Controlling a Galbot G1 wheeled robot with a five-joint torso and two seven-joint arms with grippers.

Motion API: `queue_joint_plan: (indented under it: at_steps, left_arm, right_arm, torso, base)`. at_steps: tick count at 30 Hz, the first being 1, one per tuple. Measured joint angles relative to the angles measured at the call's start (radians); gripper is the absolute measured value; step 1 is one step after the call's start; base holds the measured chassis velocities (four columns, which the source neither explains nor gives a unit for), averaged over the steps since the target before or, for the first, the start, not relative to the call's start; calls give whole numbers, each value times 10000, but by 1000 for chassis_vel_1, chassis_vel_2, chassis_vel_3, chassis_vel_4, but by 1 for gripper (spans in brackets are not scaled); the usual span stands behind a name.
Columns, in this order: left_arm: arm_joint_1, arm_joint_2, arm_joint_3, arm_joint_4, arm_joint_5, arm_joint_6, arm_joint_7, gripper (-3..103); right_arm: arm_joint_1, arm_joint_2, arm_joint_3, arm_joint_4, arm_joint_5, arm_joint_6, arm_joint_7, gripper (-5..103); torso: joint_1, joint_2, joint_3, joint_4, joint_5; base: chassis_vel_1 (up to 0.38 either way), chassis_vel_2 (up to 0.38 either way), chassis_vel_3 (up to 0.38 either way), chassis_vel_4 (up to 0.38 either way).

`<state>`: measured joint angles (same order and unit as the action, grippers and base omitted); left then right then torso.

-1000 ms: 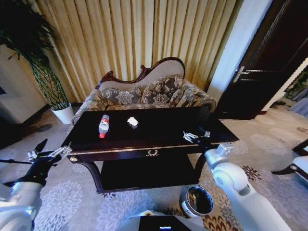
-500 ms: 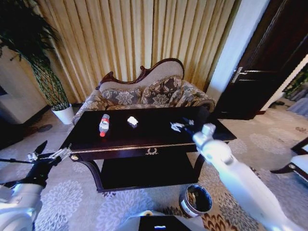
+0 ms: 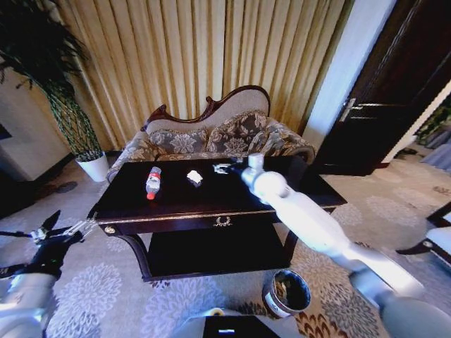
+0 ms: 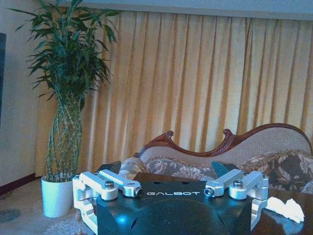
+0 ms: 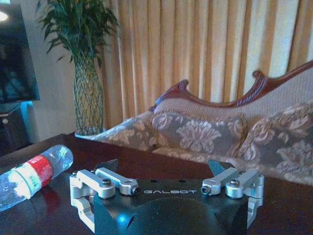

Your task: Move to the front of the table and place the trash on the table into the trash bin.

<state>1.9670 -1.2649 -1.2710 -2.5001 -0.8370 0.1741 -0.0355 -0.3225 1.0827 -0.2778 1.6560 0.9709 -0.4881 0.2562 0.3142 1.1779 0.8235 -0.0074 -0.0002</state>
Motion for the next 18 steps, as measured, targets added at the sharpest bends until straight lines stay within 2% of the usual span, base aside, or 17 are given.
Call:
queue_joint_plan:
  at_steps: [4,8,18]
  left_arm:
    - [-1,-122,-7,0,27,10,-12,100]
    - [14,-303,-19,0,73,10,31,100]
    - [-11,-493,14,1,-4,5,44,100]
  right_arm:
    - [104,517,-261,-365,43,-199,281,100]
    - [232,1408,-566,-1458,-11,-466,836,100]
    - [233,2253,-678,-2396,-27,-550,1120,100]
  torso:
    - [0,0,-1,-1,0]
    - [0,1,-1,0,1]
    - [-1,1,-1,0,1]
  base:
    - [0,0,0,0]
    - [0,0,0,0]
    - [0,0,0,0]
